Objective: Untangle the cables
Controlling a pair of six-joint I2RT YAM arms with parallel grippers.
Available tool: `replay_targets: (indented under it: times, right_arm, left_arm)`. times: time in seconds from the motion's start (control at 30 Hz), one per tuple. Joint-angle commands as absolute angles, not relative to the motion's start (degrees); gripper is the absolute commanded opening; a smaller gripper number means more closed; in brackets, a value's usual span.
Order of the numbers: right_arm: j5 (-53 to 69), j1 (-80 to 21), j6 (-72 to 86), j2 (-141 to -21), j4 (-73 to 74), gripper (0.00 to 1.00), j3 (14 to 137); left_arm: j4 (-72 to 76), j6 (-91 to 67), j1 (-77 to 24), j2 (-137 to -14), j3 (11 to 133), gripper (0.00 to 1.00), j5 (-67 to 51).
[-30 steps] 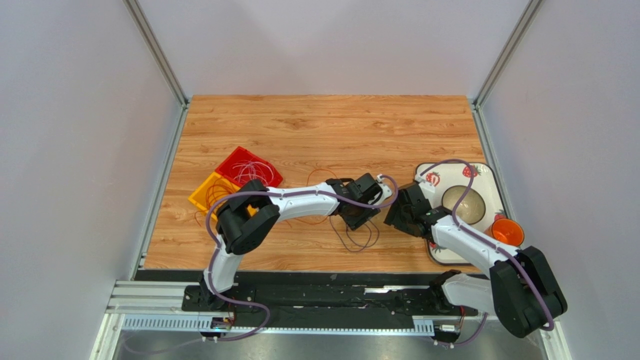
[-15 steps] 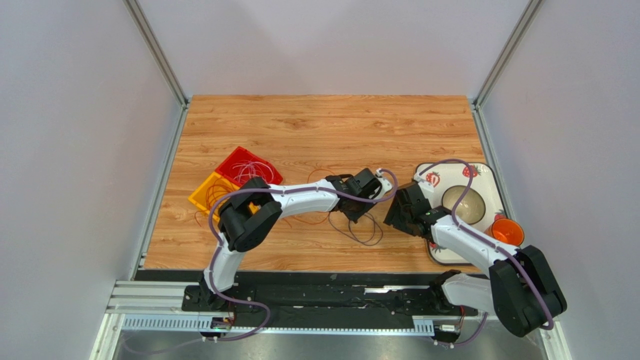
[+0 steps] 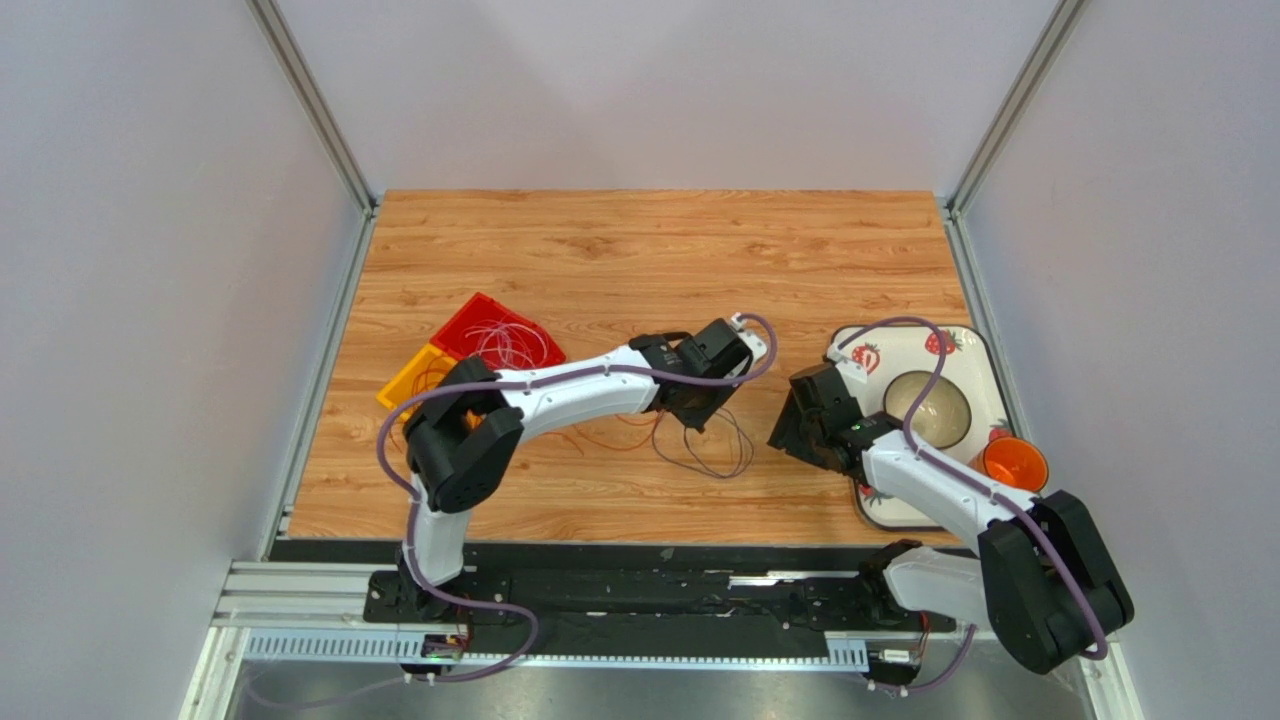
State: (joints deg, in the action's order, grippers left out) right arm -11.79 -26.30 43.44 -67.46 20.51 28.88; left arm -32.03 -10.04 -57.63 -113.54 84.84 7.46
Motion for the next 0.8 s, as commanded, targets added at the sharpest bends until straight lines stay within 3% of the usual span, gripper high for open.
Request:
replay_targets:
  times: [0.0,0.43,0.77]
  right_arm:
    - [-12.22,-27.07,42.98,-66.62,18.37,0.51,28.3]
    - [-12.13,-27.33,42.71,-66.36,18.1,0.5,28.13]
    - [-11.87,-27.6,42.36,-66.36,17.84,0.5,28.21]
  left_arm:
    - [-36.29,-13.97,-57.04,-104.52,88.42,0.0,9.58]
    - [-43.33,-16.7,-52.83,-91.5,92.54,0.0,11.25]
    - [-43.43,-17.22,-40.01,-81.66,89.04,0.0,14.24]
